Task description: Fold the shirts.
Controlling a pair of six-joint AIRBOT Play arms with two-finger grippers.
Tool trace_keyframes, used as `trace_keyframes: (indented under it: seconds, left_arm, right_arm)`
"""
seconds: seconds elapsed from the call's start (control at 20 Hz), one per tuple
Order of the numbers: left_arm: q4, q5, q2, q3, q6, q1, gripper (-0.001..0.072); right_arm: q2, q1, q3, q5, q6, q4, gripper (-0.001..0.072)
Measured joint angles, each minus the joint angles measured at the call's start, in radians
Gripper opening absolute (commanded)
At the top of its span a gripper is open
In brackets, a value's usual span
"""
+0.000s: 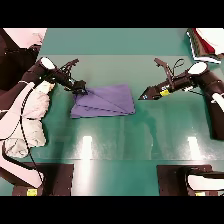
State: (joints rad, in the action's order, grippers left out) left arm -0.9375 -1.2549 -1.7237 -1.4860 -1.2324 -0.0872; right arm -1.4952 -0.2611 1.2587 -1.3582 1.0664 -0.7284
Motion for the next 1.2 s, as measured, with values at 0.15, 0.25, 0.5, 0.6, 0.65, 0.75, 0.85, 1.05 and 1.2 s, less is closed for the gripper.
trace_keyframes:
  seconds: [0.15, 0.25, 0.5, 0.6, 0.65, 0.75, 0.85, 1.05, 1.2]
  left_arm:
    - [-0.055, -0.128, 0.069, -0.007, 0.055, 0.000, 0.0025]
    - [-0.114, -0.220, 0.139, 0.031, 0.081, -0.001, 0.0029]
    - [-0.194, -0.299, 0.278, 0.163, 0.084, -0.001, 0.0661]
    - [-0.200, -0.286, 0.299, 0.171, 0.070, 0.000, 0.0661]
    - [-0.200, -0.274, 0.305, 0.163, 0.066, 0.000, 0.0661]
    - [-0.187, -0.245, 0.313, 0.136, 0.060, 0.000, 0.0661]
    - [-0.150, -0.216, 0.317, 0.114, 0.056, 0.000, 0.0660]
    - [-0.055, -0.168, 0.320, 0.096, 0.052, 0.000, 0.0288]
    - [-0.018, -0.148, 0.320, 0.092, 0.052, 0.000, 0.0108]
  right_arm:
    - [0.000, 0.015, -0.001, -0.004, 0.002, 0.000, 0.0323]
    - [0.000, 0.030, -0.001, -0.006, 0.004, -0.003, 0.0323]
    - [0.000, 0.066, -0.001, -0.004, 0.008, -0.005, 0.0326]
    - [0.000, 0.075, -0.001, -0.003, 0.008, -0.003, 0.0327]
    - [0.000, 0.077, -0.001, -0.002, 0.009, -0.003, 0.0327]
    - [-0.006, 0.079, -0.001, 0.019, 0.013, 0.001, 0.0368]
    - [-0.032, 0.082, -0.001, 0.063, 0.036, 0.002, 0.0390]
    - [-0.154, 0.066, 0.029, 0.113, 0.079, 0.014, 0.0391]
    - [-0.267, 0.027, 0.094, 0.121, 0.092, 0.079, 0.0391]
